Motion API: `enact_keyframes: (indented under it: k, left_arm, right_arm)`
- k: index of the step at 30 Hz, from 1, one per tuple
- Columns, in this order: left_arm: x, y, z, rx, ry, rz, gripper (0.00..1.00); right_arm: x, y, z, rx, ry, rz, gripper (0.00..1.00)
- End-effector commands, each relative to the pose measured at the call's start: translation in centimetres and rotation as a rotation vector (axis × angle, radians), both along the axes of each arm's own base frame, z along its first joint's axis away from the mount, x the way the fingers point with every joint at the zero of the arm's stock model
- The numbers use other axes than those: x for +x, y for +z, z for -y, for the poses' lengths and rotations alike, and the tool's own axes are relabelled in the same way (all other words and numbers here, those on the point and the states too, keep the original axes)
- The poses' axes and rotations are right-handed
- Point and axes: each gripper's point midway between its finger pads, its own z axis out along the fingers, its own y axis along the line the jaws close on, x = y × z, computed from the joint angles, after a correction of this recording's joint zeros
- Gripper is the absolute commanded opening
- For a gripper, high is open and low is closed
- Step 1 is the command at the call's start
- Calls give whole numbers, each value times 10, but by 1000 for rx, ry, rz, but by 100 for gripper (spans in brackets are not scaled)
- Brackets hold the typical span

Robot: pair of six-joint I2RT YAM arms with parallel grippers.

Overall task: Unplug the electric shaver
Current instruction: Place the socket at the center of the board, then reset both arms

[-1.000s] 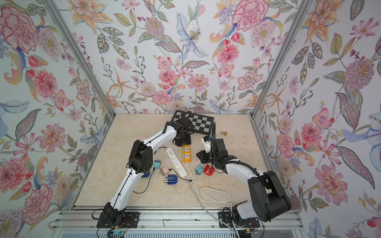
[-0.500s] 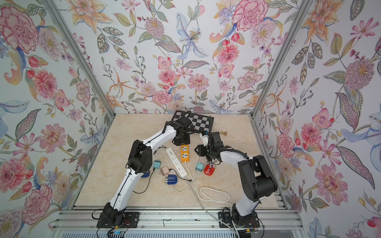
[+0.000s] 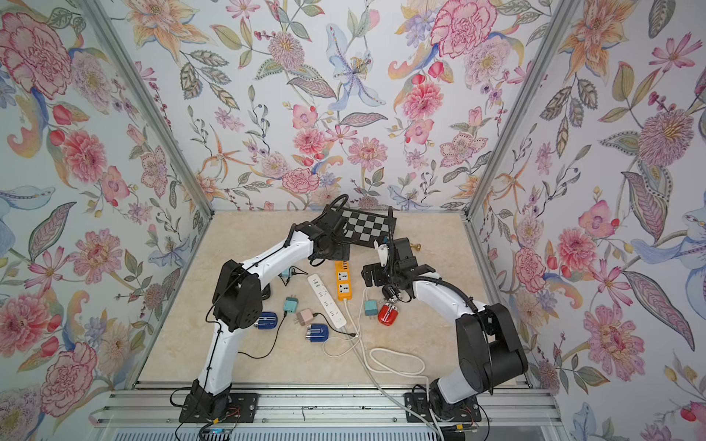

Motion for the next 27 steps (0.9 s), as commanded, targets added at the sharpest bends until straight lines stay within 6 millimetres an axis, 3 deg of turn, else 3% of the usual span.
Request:
enact_keyframes:
  k: [1, 4, 6, 8, 11, 15, 18, 21, 24, 27]
  left_arm:
    - [10, 36, -6, 47, -28, 143, 99]
    - [12, 60, -17, 81, -38, 235, 99]
    - [11, 87, -28, 85, -34, 336, 99]
    - [6, 106, -45, 103, -13, 432, 99]
    - [-4, 120, -90, 154, 76, 538, 99]
    - [-15, 108, -170, 217, 200, 590, 99]
    - [-33, 103, -228, 291, 283, 684, 99]
    - [-51, 90, -270, 354, 320, 776, 99]
    - [-57, 68, -306, 383, 362, 776, 99]
    - [-57, 65, -318, 387, 358, 828, 99]
  right_arm:
    - [3, 14, 10, -63, -14, 31, 100]
    - [4, 28, 17, -70, -27, 78, 100]
    - [6, 42, 25, -78, -50, 125, 100]
    - [8, 59, 38, -87, -83, 204, 100]
    - [12, 76, 78, -155, -219, 314, 100]
    - [4, 84, 158, -197, -484, 411, 100]
    - [-15, 67, 218, -203, -698, 500, 100]
    - [-26, 46, 236, -167, -719, 543, 100]
    - [-27, 22, 235, -152, -703, 547, 100]
    - [-21, 21, 225, -72, -673, 627, 100]
